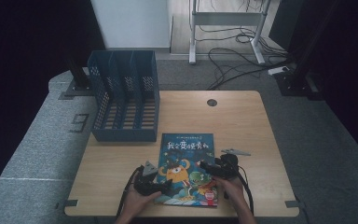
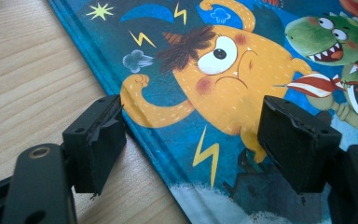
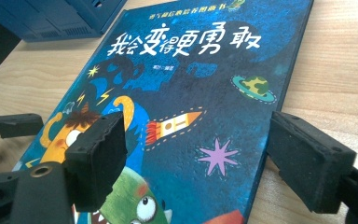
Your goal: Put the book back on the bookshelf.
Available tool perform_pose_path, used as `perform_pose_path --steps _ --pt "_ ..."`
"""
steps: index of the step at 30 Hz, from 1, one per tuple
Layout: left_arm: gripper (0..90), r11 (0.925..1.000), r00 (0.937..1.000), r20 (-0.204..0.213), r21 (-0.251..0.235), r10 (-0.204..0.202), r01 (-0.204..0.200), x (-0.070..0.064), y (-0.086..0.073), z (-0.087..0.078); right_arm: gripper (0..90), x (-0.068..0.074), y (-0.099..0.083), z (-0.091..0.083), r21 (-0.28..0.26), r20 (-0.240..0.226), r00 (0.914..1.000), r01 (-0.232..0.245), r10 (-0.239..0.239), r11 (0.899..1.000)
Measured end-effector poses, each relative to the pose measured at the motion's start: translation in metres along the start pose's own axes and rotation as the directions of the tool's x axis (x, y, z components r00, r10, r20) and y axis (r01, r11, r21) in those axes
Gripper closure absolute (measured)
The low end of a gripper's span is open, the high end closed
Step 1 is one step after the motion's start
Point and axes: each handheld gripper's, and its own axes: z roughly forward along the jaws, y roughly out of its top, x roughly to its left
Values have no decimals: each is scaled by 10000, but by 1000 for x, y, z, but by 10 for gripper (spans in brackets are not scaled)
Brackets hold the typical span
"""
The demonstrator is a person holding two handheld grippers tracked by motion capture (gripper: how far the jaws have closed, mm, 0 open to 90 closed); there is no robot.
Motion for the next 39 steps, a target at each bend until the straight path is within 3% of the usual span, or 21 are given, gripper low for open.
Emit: perform_pose_path --steps 9,13,19,23,32,39 --pt "216 9996 9993 277 -106 -263 266 4 0 -1 201 1 5 -8 -228 -490 9988 -73 62 9997" --pt "211 9991 9983 431 -136 -392 398 6 -1 -2 197 2 6 -13 -385 -731 9972 98 -126 9992" --pt "207 9987 9977 483 -174 -466 475 7 -1 -2 189 0 8 -16 -528 -1117 9937 -124 64 9985" --pt "199 9987 9981 396 -168 -468 475 8 -1 -2 183 0 7 -15 -338 -1156 9931 -215 175 9992" --pt "200 9990 9987 294 -147 -417 422 8 -1 -2 182 -6 7 -13 -166 -1559 9838 -918 881 9956" --pt "201 9991 9991 183 -129 -391 394 8 -1 -2 174 -5 5 -11 109 -1451 9869 -704 712 9975"
